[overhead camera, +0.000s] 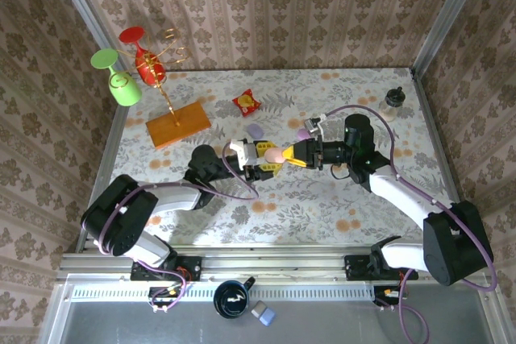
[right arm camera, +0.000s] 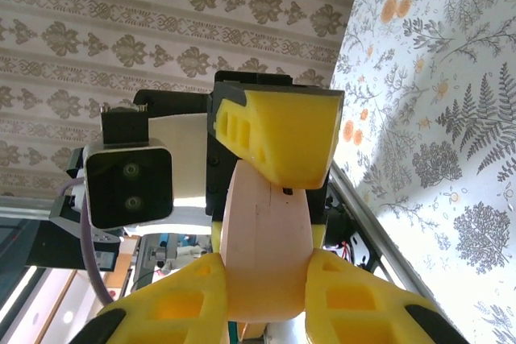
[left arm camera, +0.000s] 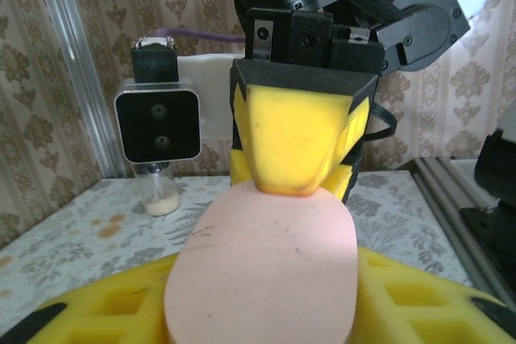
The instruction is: Insert wireless bluetooth earbuds into charging case
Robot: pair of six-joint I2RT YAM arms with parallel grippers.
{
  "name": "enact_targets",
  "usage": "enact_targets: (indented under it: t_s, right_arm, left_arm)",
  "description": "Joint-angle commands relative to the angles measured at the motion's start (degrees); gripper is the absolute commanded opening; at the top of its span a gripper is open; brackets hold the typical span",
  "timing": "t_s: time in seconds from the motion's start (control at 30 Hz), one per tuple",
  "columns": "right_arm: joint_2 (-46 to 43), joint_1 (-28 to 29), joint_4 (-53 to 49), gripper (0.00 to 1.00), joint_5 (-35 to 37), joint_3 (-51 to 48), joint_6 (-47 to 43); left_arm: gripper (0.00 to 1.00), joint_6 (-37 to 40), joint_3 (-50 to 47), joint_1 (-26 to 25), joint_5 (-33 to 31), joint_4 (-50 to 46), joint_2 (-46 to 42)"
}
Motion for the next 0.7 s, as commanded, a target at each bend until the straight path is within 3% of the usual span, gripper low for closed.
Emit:
enact_targets:
  t_s: [0.0,0.07,0.27,0.43,0.67]
  right_arm:
    - [0.22,0.35,-0.35,0.22,-0.79,2.09,-0.71]
    - [-0.03,0.38,-0.69,0.22,-0.39,2.25,-0.45]
    - [-1.27,1.97,-4.41,0.42,3.81,2.44,-2.48]
    - [-0.73,2.62,-3.17,0.43,6.48,1.52,-2.03]
    - [0.31,2.55,-1.13,0.36,9.62,1.14,-0.12]
  left_arm:
    - [0.29,-0.91,1.05,0.07,1.97,2.04,-0.01]
    - [0.21,-0.92,0.79,0.2,1.88,2.05,-0.06]
    - [0.22,0.83,-0.09,0.28,-1.43,1.24,-0.59]
    - [0.22,1.23,-0.17,0.28,-4.01,1.0,-0.64]
    - [0.23,1.7,-0.53,0.06,-2.01,0.68,-1.24]
